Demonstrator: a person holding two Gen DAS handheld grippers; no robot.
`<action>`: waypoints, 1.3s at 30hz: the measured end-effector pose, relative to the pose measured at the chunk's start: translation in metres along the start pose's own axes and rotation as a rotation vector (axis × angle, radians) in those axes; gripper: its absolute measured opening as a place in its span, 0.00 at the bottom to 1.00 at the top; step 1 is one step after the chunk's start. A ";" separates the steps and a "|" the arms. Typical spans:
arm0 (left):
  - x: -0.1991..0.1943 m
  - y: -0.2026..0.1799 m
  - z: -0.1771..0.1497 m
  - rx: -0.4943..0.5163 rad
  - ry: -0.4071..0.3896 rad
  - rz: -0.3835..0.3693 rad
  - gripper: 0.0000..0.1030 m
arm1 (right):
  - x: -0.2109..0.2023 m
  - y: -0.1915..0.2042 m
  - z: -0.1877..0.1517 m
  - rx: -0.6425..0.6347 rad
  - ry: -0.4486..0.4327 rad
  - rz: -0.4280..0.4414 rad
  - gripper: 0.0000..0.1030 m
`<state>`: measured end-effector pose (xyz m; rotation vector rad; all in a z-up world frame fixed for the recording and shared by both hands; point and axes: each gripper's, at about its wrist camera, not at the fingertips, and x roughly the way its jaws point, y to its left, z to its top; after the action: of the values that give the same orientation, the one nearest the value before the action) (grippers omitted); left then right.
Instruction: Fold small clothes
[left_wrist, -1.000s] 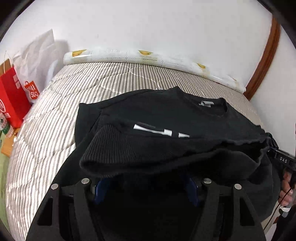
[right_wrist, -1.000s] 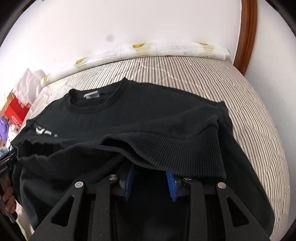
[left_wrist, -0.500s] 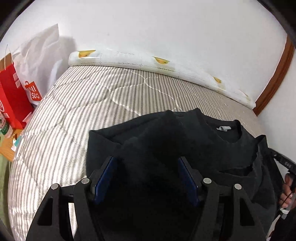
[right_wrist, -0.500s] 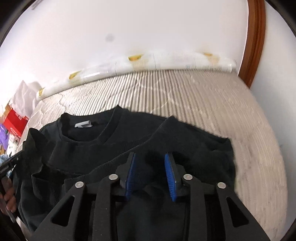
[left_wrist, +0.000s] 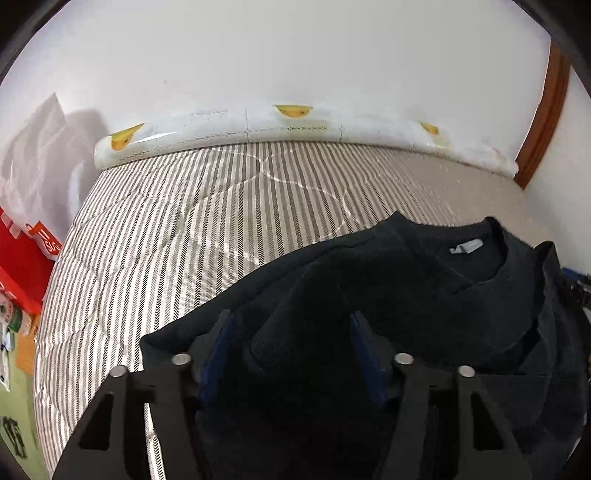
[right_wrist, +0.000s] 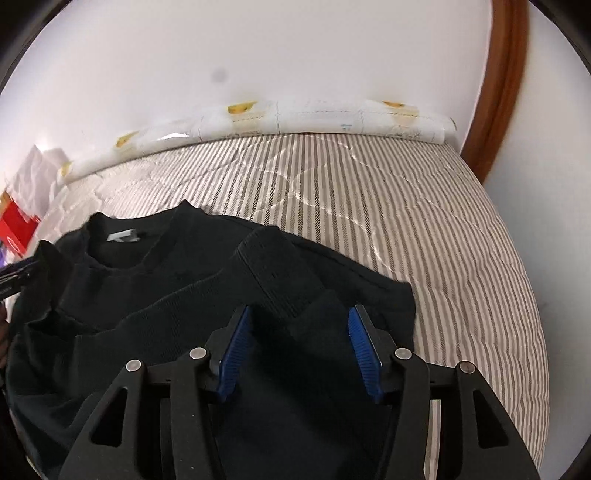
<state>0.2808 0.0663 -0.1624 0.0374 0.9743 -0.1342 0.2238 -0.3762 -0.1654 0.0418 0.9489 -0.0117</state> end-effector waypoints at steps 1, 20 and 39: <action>0.001 0.000 0.000 0.001 0.000 0.012 0.40 | 0.005 0.002 0.002 -0.004 0.004 0.003 0.52; -0.016 0.050 -0.012 -0.189 -0.061 -0.038 0.17 | 0.022 -0.038 0.001 0.107 -0.045 -0.022 0.17; -0.020 0.048 -0.016 -0.159 -0.032 0.004 0.41 | 0.000 0.085 0.013 -0.219 -0.055 0.104 0.44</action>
<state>0.2626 0.1170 -0.1563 -0.1079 0.9501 -0.0530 0.2368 -0.2921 -0.1554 -0.1113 0.8876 0.1857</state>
